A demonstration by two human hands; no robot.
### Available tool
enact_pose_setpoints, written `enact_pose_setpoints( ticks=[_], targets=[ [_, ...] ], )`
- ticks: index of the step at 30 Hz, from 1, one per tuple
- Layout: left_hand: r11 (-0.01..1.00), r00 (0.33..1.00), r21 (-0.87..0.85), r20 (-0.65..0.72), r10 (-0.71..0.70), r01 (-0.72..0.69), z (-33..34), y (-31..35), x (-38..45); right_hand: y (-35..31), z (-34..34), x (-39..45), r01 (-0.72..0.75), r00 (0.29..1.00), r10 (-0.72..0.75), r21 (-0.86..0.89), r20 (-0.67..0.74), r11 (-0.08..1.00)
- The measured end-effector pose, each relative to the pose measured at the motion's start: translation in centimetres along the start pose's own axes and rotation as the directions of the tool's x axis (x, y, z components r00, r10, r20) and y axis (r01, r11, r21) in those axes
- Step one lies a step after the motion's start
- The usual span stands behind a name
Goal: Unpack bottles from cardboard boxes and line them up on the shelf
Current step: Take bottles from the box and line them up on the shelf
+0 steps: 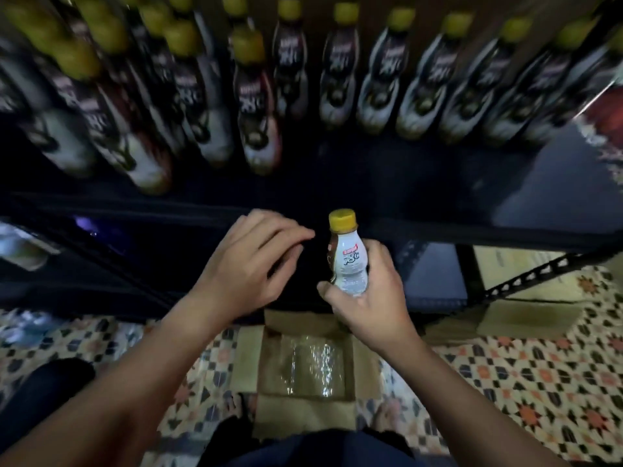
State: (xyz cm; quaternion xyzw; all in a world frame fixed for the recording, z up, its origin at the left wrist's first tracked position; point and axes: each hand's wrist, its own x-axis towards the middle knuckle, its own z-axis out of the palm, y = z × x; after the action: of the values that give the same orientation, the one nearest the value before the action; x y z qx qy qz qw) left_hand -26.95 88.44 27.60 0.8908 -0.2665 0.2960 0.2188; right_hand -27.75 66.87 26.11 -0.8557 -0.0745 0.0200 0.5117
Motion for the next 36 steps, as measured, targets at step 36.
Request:
enact_pose_setpoints(
  ticks=[36],
  targets=[
    [0.972,0.965,-0.199,0.253,-0.074,0.127,1.9,-6.1,7.6,-3.2,-3.6,12.7,0.196,0.979,-0.2,0.533,-0.051,0.823]
  ],
)
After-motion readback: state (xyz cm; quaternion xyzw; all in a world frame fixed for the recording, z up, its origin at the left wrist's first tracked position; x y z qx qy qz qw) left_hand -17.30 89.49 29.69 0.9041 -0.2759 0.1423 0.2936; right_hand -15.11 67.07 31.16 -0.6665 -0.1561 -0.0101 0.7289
